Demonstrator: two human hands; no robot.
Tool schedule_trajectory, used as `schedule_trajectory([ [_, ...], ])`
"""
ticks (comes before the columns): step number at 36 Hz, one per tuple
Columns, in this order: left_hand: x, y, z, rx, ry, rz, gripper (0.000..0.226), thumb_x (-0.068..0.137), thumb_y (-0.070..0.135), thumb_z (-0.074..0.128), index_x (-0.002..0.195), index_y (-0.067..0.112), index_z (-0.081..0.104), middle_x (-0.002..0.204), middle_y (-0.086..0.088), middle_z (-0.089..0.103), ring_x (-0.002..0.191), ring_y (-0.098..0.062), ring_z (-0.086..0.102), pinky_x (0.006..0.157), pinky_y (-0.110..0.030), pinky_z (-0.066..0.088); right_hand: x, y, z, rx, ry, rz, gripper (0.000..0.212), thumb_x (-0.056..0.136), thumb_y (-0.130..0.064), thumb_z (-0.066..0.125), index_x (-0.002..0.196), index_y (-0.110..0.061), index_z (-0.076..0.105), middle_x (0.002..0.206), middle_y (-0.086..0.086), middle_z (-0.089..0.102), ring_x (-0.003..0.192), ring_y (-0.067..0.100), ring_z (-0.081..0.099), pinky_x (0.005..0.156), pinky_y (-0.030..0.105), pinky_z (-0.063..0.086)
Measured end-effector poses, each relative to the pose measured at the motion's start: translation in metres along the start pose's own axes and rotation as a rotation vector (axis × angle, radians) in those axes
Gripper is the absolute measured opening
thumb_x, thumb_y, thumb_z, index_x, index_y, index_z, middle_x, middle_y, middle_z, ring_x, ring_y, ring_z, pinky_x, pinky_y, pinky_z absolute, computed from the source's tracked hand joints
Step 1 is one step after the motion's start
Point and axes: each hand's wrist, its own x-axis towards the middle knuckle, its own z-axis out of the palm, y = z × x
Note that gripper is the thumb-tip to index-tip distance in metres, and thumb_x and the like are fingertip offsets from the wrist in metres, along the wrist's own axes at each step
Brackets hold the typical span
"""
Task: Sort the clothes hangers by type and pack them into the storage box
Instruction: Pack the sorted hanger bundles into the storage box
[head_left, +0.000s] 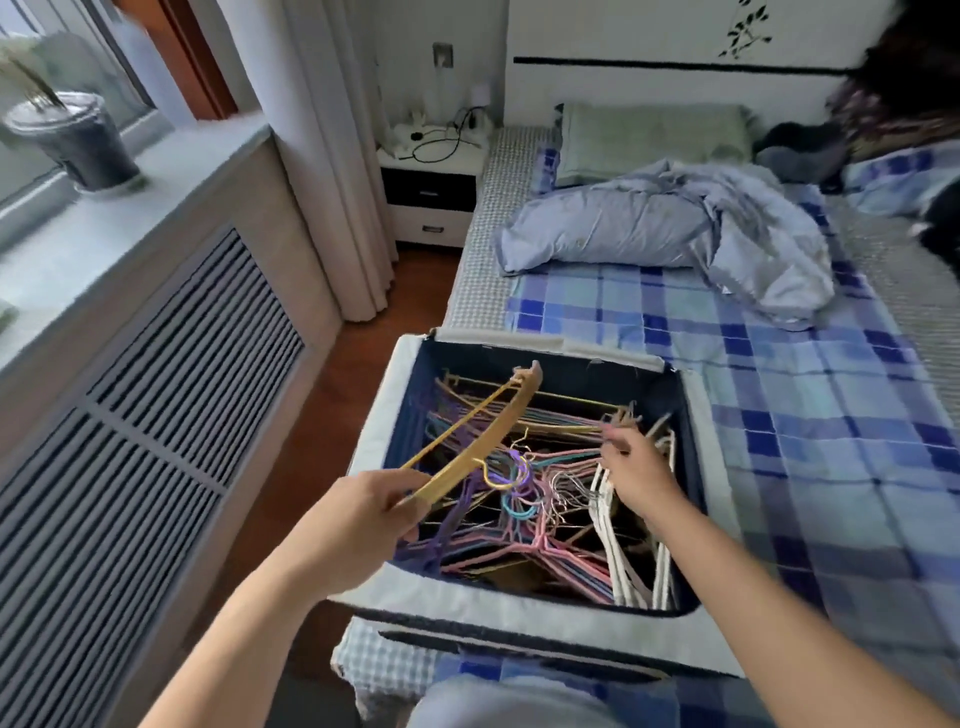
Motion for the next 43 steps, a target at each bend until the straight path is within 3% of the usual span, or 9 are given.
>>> schedule_trajectory([
  [3, 0.027, 0.008, 0.000, 0.123, -0.067, 0.123, 0.026, 0.101, 0.027, 0.052, 0.082, 0.039, 0.064, 0.066, 0.013, 0.067, 0.058, -0.014, 0.063, 0.055, -0.034, 0.050, -0.040, -0.011, -0.013, 0.077, 0.162, -0.067, 0.024, 0.099, -0.013, 0.052, 0.109, -0.034, 0.059, 0.125, 0.004, 0.061, 0.099, 0.014, 0.059, 0.087, 0.033, 0.047],
  [8, 0.064, 0.020, 0.022, 0.426, -0.053, 0.350, 0.021, 0.100, 0.024, 0.050, 0.106, 0.034, 0.067, 0.084, 0.009, 0.069, 0.069, -0.016, 0.064, 0.057, -0.034, 0.054, -0.090, -0.023, -0.029, -0.274, 0.263, -0.277, 0.067, 0.090, 0.009, 0.052, 0.146, -0.026, 0.044, 0.151, -0.007, 0.028, 0.141, 0.010, 0.023, 0.116, 0.029, 0.025],
  [13, 0.089, 0.024, 0.041, 0.110, -0.281, 0.413, 0.023, 0.103, 0.023, 0.050, 0.112, 0.030, 0.069, 0.088, 0.005, 0.072, 0.068, -0.016, 0.062, 0.062, -0.033, 0.048, -0.105, -0.017, -0.041, -0.656, 0.098, -0.343, 0.071, 0.091, -0.012, 0.062, 0.152, -0.031, 0.032, 0.156, -0.008, 0.030, 0.148, 0.018, 0.017, 0.125, 0.041, 0.009],
  [16, 0.099, 0.017, 0.042, -0.093, -0.313, 0.389, 0.021, 0.104, 0.031, 0.050, 0.115, 0.029, 0.068, 0.087, 0.004, 0.071, 0.069, -0.014, 0.062, 0.062, -0.034, 0.047, -0.110, -0.022, -0.048, -0.629, 0.086, -0.363, 0.047, 0.098, -0.018, 0.057, 0.142, -0.031, 0.046, 0.134, -0.011, 0.052, 0.118, 0.014, 0.049, 0.101, 0.031, 0.040],
  [19, 0.113, 0.005, 0.049, -0.042, -0.183, 0.385, 0.022, 0.105, 0.034, 0.048, 0.122, 0.032, 0.062, 0.101, 0.005, 0.071, 0.082, -0.017, 0.068, 0.073, -0.042, 0.056, -0.099, -0.021, -0.039, -0.696, 0.000, -0.318, 0.038, 0.101, -0.015, 0.047, 0.128, -0.042, 0.046, 0.106, -0.017, 0.049, 0.088, 0.012, 0.054, 0.068, 0.035, 0.049],
  [25, 0.120, -0.039, 0.080, 0.298, -0.342, 0.258, 0.030, 0.106, 0.027, 0.045, 0.132, 0.018, 0.056, 0.119, -0.009, 0.065, 0.099, -0.025, 0.064, 0.085, -0.038, 0.052, -0.074, 0.001, 0.005, -0.617, -0.345, -0.027, 0.026, 0.103, -0.017, 0.047, 0.120, -0.023, 0.066, 0.093, -0.007, 0.038, 0.088, 0.020, 0.053, 0.068, 0.025, 0.040],
  [29, 0.108, -0.069, 0.093, 0.452, -0.461, 0.211, 0.033, 0.104, 0.028, 0.045, 0.131, 0.015, 0.057, 0.129, -0.010, 0.062, 0.114, -0.028, 0.059, 0.094, -0.034, 0.047, -0.074, 0.019, 0.016, -0.682, -0.444, 0.117, 0.039, 0.099, -0.024, 0.060, 0.138, -0.028, 0.057, 0.124, 0.004, 0.045, 0.122, 0.030, 0.047, 0.105, 0.038, 0.041],
  [34, 0.112, -0.068, 0.085, 0.374, -0.425, 0.174, 0.031, 0.105, 0.023, 0.043, 0.129, 0.019, 0.062, 0.125, -0.006, 0.064, 0.109, -0.024, 0.061, 0.092, -0.035, 0.051, -0.081, 0.016, 0.015, -0.695, -0.416, 0.128, 0.050, 0.098, -0.019, 0.059, 0.146, -0.027, 0.046, 0.140, 0.006, 0.042, 0.130, 0.028, 0.042, 0.106, 0.039, 0.041],
  [43, 0.104, -0.020, 0.077, 0.176, -0.322, 0.268, 0.033, 0.105, 0.020, 0.042, 0.124, 0.019, 0.069, 0.120, -0.004, 0.072, 0.098, -0.020, 0.068, 0.088, -0.034, 0.057, -0.099, -0.017, -0.006, -0.428, -0.024, 0.065, 0.030, 0.100, -0.016, 0.050, 0.126, -0.029, 0.060, 0.126, -0.008, 0.054, 0.113, 0.013, 0.054, 0.097, 0.035, 0.050],
])
